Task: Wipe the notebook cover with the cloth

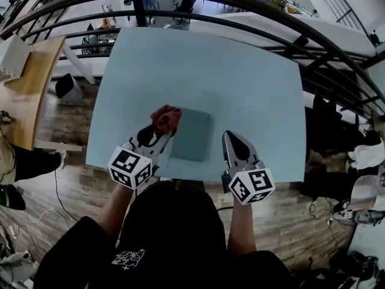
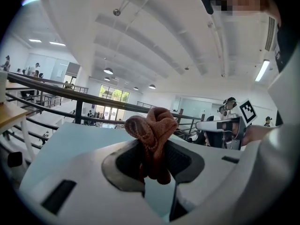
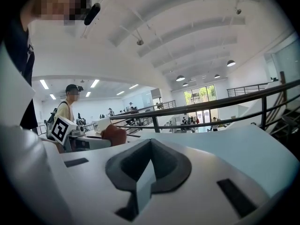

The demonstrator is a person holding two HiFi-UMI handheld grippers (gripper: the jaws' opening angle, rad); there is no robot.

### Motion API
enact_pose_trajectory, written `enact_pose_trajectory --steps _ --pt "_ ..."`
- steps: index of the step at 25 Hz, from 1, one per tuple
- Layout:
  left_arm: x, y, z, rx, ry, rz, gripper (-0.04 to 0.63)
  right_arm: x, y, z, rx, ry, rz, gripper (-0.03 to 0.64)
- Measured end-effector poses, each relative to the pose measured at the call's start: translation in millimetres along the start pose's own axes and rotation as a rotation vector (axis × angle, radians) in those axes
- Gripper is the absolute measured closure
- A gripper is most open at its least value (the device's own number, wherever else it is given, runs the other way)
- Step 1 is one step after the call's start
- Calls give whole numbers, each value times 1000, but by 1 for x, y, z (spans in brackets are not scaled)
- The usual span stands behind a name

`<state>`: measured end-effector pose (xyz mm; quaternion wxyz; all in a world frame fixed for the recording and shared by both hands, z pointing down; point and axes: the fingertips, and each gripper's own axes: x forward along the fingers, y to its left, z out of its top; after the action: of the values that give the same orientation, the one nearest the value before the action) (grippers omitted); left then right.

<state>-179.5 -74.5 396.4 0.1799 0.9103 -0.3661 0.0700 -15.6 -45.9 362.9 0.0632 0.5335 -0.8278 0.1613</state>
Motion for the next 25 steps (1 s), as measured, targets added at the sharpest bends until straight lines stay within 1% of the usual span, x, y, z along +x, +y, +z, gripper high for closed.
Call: enact_pose_trajectory --steps 3,8,11,17,21,25 --pt "8 -1 -1 -31 -6 23 466 6 -10 -1 4 7 21 615" --pt "22 -15 3 -30 3 48 466 16 -28 10 -2 7 78 615" --pt "29 -15 -4 -46 19 71 466 26 -34 13 -4 8 110 615" --pt "51 -25 -26 -52 88 95 466 43 -51 0 0 41 154 615" --pt "74 -40 -37 -73 120 95 466 48 -66 -14 0 76 178 615" --pt "92 -46 -51 -90 170 102 466 50 -75 -29 6 102 197 615"
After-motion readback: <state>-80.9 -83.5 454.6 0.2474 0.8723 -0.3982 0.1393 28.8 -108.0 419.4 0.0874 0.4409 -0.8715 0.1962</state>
